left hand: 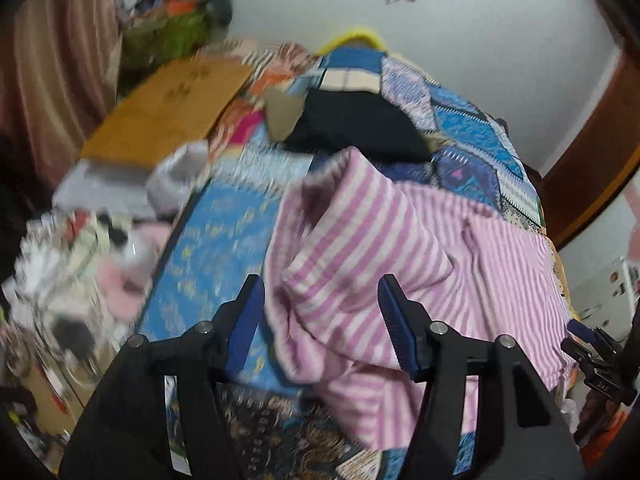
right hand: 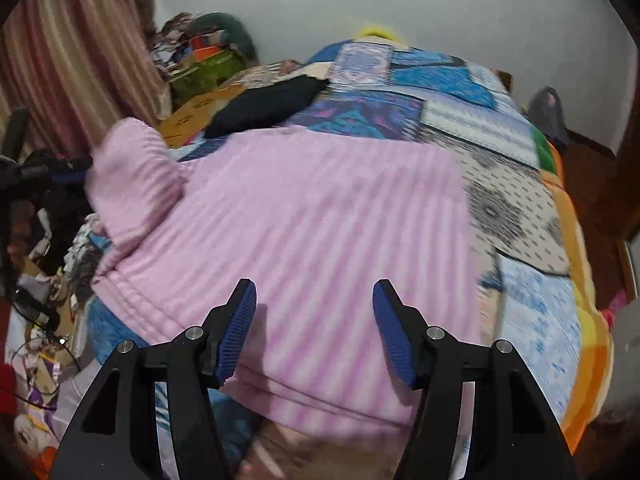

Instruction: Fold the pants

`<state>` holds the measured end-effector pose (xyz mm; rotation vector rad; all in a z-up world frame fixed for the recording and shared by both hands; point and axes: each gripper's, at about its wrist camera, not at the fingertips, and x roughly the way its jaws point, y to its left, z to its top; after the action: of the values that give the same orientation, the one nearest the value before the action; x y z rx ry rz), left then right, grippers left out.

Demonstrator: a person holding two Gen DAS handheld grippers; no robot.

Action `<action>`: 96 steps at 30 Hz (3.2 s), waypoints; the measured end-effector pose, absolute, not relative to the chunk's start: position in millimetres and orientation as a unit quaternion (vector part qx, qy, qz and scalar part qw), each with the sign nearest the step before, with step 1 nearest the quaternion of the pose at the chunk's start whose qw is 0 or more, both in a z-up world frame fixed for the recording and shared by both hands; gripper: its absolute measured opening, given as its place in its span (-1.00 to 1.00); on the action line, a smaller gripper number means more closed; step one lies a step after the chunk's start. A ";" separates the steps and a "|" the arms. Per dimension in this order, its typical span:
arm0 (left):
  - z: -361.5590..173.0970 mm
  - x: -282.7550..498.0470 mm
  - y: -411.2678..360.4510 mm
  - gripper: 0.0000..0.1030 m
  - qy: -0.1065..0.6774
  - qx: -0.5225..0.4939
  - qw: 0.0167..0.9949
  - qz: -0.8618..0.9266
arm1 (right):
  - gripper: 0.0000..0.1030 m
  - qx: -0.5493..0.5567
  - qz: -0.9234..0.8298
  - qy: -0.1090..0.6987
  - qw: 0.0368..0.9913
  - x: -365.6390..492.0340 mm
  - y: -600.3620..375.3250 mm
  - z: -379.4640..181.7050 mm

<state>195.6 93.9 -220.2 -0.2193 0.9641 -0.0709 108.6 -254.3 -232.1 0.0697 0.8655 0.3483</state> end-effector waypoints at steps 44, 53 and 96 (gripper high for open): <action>-293.9 146.4 229.5 -0.78 0.516 -0.101 0.848 0.072 | 0.11 -0.050 0.273 0.435 0.857 137.6 -120.1 -242.0; -266.7 141.4 234.0 -0.63 0.491 -0.099 0.860 0.094 | 0.11 -0.058 0.267 0.439 0.856 138.1 -118.9 -242.3; -289.9 123.4 237.2 0.29 0.497 -0.212 0.837 0.090 | 0.13 -0.029 0.171 0.438 0.882 126.6 -187.8 -242.9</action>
<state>123.4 237.2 -289.9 -0.4496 1.0511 0.1896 126.6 -187.8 -242.9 -0.0601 0.9131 0.3562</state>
